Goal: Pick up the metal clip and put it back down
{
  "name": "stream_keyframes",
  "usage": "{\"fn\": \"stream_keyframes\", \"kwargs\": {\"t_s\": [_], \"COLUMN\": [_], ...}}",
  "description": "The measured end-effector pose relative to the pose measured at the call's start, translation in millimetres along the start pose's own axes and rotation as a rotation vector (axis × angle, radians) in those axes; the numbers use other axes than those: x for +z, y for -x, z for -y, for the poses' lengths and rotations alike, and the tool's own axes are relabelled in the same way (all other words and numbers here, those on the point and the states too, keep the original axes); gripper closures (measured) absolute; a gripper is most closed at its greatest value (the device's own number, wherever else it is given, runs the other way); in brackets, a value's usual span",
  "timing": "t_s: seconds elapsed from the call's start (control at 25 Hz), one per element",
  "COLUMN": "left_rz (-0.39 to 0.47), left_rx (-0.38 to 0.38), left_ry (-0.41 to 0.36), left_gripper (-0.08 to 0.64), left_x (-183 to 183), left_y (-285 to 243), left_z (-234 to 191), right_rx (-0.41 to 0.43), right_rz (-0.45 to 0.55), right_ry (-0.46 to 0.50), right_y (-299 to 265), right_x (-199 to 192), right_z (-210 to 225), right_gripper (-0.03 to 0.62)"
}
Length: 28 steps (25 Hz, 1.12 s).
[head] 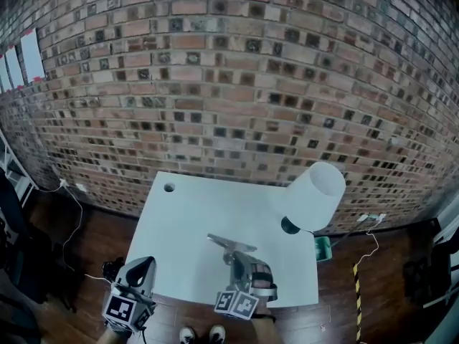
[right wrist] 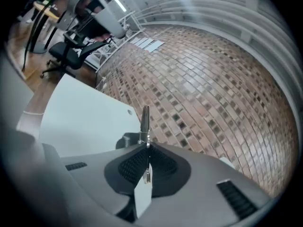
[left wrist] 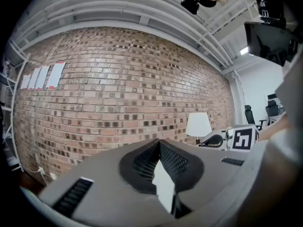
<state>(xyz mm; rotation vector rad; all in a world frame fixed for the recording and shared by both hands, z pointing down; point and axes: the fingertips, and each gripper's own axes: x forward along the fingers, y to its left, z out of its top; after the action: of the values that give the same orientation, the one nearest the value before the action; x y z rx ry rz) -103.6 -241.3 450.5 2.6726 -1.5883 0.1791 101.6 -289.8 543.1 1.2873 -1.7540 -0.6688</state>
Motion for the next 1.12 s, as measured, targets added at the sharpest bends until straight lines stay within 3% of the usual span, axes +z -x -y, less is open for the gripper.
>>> {"fn": "stream_keyframes", "kwargs": {"t_s": [0.4, 0.56, 0.8, 0.96, 1.04, 1.12], "left_rz": [-0.06, -0.077, -0.12, -0.133, -0.144, -0.141], "left_rx": [0.043, 0.06, 0.075, 0.09, 0.099, 0.103], "left_ry": [0.005, 0.039, 0.043, 0.054, 0.07, 0.087], "left_gripper": [0.545, 0.545, 0.545, 0.545, 0.544, 0.544], "left_x": [-22.2, -27.0, -44.2, -46.5, -46.7, -45.6], "left_y": [0.5, 3.7, 7.4, 8.4, 7.9, 6.5], "left_z": [-16.9, -18.0, -18.9, -21.0, -23.1, -24.5], "right_rx": [0.223, 0.285, 0.313, 0.358, 0.428, 0.407], "right_rz": [0.015, 0.035, 0.092, 0.091, 0.088, 0.098], "right_ry": [0.356, 0.597, 0.673, 0.66, 0.626, 0.637], "right_y": [-46.2, -55.2, -68.4, -70.5, -65.3, -66.2], "right_x": [-28.0, -48.9, -60.1, -68.7, -73.0, -71.6], "right_z": [-102.5, -126.5, -142.4, -159.9, -175.1, -176.5], "right_gripper": [0.586, 0.586, 0.586, 0.586, 0.586, 0.584]}}
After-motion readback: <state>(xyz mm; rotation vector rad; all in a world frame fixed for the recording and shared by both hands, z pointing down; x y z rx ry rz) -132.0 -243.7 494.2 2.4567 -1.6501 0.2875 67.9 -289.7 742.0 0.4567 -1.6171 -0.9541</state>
